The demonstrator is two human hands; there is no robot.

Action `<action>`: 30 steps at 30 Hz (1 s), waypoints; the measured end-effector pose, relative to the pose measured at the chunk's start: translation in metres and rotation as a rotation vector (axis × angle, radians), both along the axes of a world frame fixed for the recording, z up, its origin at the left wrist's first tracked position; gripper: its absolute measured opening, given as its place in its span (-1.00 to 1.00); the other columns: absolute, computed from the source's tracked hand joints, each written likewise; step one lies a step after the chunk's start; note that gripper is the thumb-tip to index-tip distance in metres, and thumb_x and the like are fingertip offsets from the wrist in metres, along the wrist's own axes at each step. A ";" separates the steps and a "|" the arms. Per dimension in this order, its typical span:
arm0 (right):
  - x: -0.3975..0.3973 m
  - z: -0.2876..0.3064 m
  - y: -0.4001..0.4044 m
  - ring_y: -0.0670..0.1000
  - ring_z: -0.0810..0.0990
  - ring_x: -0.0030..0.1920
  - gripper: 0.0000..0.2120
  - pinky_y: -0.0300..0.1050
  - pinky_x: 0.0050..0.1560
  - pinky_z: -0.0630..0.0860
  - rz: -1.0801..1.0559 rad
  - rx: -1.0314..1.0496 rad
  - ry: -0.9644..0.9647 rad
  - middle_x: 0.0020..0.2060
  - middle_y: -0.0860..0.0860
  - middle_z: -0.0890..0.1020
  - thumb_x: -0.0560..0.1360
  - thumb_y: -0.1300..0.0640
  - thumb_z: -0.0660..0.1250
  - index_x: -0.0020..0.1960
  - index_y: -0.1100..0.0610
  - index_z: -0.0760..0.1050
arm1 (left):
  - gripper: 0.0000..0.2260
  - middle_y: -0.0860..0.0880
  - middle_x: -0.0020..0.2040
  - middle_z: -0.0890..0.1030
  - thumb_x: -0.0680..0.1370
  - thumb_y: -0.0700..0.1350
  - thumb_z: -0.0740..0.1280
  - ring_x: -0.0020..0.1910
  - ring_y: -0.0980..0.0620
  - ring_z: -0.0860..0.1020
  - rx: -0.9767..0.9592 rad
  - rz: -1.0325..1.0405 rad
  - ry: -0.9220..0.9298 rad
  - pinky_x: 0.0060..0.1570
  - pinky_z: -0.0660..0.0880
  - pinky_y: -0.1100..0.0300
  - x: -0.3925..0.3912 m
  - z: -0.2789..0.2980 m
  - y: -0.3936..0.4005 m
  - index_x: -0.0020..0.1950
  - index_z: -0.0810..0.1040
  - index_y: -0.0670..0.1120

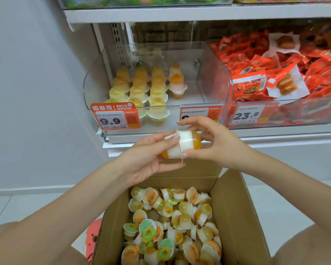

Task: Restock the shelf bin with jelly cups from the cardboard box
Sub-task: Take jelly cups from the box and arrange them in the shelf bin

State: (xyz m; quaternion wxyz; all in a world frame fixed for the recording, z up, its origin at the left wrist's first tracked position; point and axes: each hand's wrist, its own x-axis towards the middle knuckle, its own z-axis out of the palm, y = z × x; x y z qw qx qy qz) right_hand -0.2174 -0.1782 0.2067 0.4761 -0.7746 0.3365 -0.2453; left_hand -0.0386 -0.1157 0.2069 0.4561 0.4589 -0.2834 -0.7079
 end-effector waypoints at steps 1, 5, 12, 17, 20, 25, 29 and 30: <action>0.002 -0.001 -0.001 0.01 0.58 0.08 -0.48 -0.01 0.10 0.58 0.006 0.020 -0.025 0.09 -0.03 0.55 0.33 0.21 0.54 0.22 -0.04 0.47 | -0.55 -0.21 0.17 0.61 0.37 -0.12 0.37 0.09 -0.10 0.60 0.000 -0.008 -0.011 0.03 0.58 -0.03 0.001 0.001 -0.001 0.24 0.53 -0.19; 0.011 -0.008 -0.001 0.05 0.56 0.11 -0.53 -0.01 0.06 0.60 0.054 0.063 -0.088 0.11 -0.05 0.56 0.36 0.19 0.53 0.19 -0.10 0.50 | -0.53 -0.28 0.20 0.57 0.40 -0.16 0.34 0.21 -0.18 0.55 0.010 -0.052 0.020 0.06 0.57 0.05 0.010 0.007 -0.007 0.28 0.48 -0.29; 0.023 -0.013 0.001 0.00 0.57 0.03 -0.43 -0.03 -0.05 0.58 0.014 0.012 -0.106 0.06 -0.09 0.56 0.22 -0.02 0.56 0.20 -0.17 0.48 | -0.64 -0.25 0.03 0.66 0.38 -0.10 0.36 -0.06 -0.11 0.67 0.039 -0.056 -0.030 -0.15 0.64 0.14 0.018 0.013 -0.008 0.09 0.59 -0.27; 0.026 -0.003 0.001 -0.09 0.58 0.00 -0.52 -0.18 0.07 0.52 -0.039 -0.050 -0.057 -0.01 -0.13 0.62 0.27 0.11 0.58 0.14 -0.12 0.52 | -0.65 -0.21 0.04 0.66 0.34 -0.05 0.39 -0.06 -0.10 0.67 0.091 0.020 0.027 -0.13 0.62 0.03 0.017 0.018 -0.009 0.07 0.58 -0.17; 0.026 0.020 -0.011 -0.09 0.60 -0.05 -0.52 -0.29 -0.08 0.52 -0.216 -0.110 -0.126 -0.04 -0.13 0.62 0.23 0.11 0.61 0.09 -0.05 0.54 | -0.50 -0.16 0.14 0.64 0.33 0.12 0.39 0.03 -0.12 0.65 0.059 -0.010 -0.091 -0.10 0.63 -0.05 0.023 0.024 -0.015 0.17 0.55 -0.12; 0.040 0.078 -0.090 -0.03 0.53 -0.05 -0.52 -0.21 -0.11 0.37 -0.489 -0.462 0.329 -0.06 -0.05 0.57 0.27 -0.08 0.54 0.12 0.07 0.54 | -0.60 0.04 0.11 0.62 0.42 0.24 0.36 0.06 0.08 0.60 -0.027 0.023 -0.698 0.04 0.59 0.07 0.052 0.020 -0.033 0.08 0.58 -0.02; 0.066 0.059 -0.144 0.09 0.53 -0.12 -0.51 -0.16 -0.17 0.37 -0.333 -0.486 0.857 -0.05 0.12 0.63 0.26 -0.08 0.54 0.04 0.21 0.58 | -0.61 0.03 0.07 0.59 0.39 0.21 0.42 0.06 0.10 0.54 -0.058 -0.065 -0.975 0.02 0.54 0.12 0.066 0.012 -0.036 0.06 0.56 -0.02; 0.070 0.046 -0.153 0.10 0.52 -0.15 -0.53 -0.16 -0.19 0.37 -0.296 -0.473 0.898 -0.05 0.14 0.64 0.26 -0.07 0.54 0.01 0.21 0.58 | -0.61 0.05 0.06 0.58 0.38 0.20 0.44 0.06 0.12 0.53 -0.056 -0.100 -0.977 0.01 0.54 0.13 0.068 0.012 -0.037 0.07 0.55 0.00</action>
